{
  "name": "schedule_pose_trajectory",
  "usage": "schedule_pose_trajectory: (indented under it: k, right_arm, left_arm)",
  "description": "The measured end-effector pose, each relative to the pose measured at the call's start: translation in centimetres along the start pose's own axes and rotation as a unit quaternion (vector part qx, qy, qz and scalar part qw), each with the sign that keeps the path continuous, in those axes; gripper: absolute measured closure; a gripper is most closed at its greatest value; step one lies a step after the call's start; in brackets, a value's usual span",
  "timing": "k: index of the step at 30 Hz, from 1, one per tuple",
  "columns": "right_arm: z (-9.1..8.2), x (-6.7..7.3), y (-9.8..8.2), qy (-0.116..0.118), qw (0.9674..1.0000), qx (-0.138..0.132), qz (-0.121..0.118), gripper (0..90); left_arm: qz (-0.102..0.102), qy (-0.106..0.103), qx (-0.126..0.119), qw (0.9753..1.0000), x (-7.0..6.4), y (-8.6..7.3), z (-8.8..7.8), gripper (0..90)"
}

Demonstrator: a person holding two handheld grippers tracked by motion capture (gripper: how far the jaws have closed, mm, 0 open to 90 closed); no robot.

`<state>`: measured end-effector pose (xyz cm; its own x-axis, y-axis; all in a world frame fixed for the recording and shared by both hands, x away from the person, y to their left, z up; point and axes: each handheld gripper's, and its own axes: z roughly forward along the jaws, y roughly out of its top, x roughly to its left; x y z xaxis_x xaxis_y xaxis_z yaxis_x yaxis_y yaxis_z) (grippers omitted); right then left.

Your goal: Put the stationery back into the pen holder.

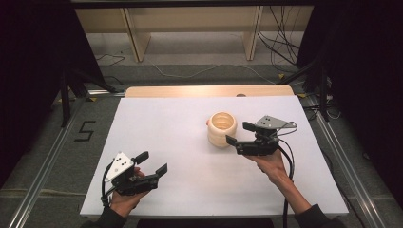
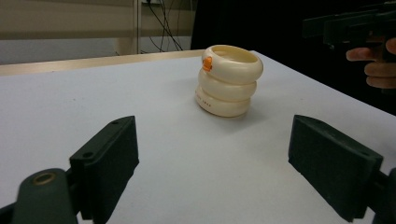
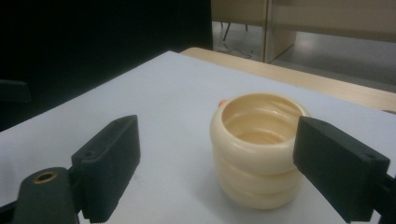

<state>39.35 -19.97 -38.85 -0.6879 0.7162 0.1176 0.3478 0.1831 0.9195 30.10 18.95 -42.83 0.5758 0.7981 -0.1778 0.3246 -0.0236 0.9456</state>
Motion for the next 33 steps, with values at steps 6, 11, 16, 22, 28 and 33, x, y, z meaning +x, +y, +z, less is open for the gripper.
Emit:
schedule_pose_trajectory:
  k: [6, 11, 16, 22, 28, 33]
  right_arm:
    - [-1.0, 0.0, -1.2, 0.001, 1.0000, 0.000, 0.004, 15.5]
    - [-2.0, -0.1, -2.1, 0.001, 0.9999, -0.008, 0.010, 15.6]
    - [-2.9, 0.0, -2.9, -0.003, 0.9998, -0.014, 0.013, 15.6]
    - [-4.1, 0.6, -3.7, -0.004, 0.9998, -0.016, 0.009, 15.6]
    - [-5.0, 1.1, -4.8, -0.003, 0.9998, -0.017, 0.010, 15.6]
    - [-5.6, 1.6, -5.4, 0.002, 0.9998, -0.016, 0.014, 15.6]
  left_arm:
    - [0.001, -0.001, 0.000, 1.0000, 0.0, 0.0, 0.0, 15.1]
    - [0.001, -0.002, 0.001, 1.0000, 0.0, 0.0, 0.0, 15.1]
    - [0.001, -0.002, 0.001, 1.0000, -0.1, 0.0, 0.0, 15.1]
    - [0.002, -0.003, 0.002, 1.0000, -0.1, 0.0, 0.0, 15.1]
    - [0.003, -0.004, 0.002, 1.0000, -0.1, 0.0, 0.1, 15.1]
    - [0.005, -0.006, 0.004, 1.0000, -0.1, 0.0, 0.1, 15.1]
